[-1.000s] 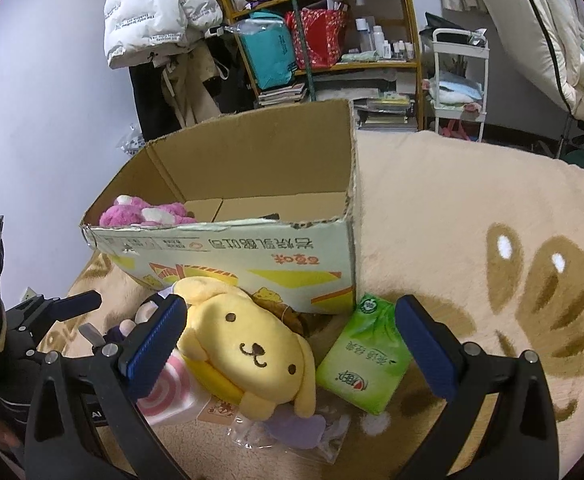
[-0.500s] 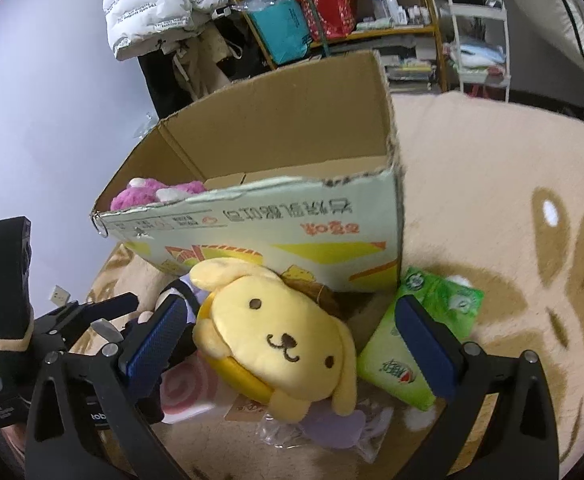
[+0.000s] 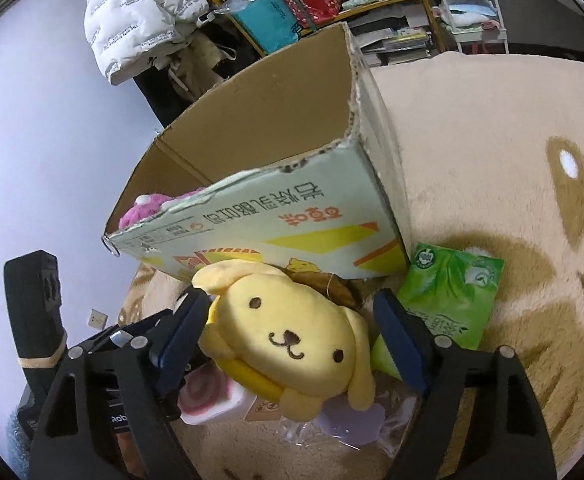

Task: Organize soft objects
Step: 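Close the left tool on the purple-haired doll while the right tool grips the yellow dog plush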

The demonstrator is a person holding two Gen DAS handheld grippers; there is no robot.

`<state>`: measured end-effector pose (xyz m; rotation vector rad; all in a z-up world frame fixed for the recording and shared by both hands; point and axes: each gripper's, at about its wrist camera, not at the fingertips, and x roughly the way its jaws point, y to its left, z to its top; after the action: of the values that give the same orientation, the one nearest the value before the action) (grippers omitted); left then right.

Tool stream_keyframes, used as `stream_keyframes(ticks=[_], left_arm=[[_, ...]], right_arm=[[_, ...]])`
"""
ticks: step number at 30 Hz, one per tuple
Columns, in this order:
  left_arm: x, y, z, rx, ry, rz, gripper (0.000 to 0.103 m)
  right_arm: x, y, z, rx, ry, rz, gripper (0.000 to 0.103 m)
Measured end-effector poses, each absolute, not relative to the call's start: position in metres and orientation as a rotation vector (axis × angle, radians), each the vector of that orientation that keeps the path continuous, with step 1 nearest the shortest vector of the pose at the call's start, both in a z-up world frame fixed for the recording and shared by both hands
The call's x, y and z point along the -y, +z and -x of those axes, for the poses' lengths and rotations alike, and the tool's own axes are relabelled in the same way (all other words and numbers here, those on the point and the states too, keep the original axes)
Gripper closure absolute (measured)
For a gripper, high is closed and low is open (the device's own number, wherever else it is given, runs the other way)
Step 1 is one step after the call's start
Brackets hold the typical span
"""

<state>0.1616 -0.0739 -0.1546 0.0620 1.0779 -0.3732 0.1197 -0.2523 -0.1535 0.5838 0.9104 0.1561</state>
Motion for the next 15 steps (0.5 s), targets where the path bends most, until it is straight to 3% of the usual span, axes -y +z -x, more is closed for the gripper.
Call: stream_keyframes(ticks=[3, 6, 15], left_arm=[[0.078, -0.152, -0.156, -1.055, -0.404, -0.072, 0.026], [0.085, -0.149, -0.151, -1.054, -0.457, -0.069, 0.049], [0.076, -0.150, -0.157, -1.069, -0.457, 0.001, 0.051]], right_arm=[[0.248, -0.155, -0.121, -0.918, 0.171, -0.579, 0.022], [0.246, -0.155, -0.123, -0.919, 0.186, -0.582, 0.023], [0.242, -0.153, -0.125, -0.922, 0.177, -0.568, 0.023]])
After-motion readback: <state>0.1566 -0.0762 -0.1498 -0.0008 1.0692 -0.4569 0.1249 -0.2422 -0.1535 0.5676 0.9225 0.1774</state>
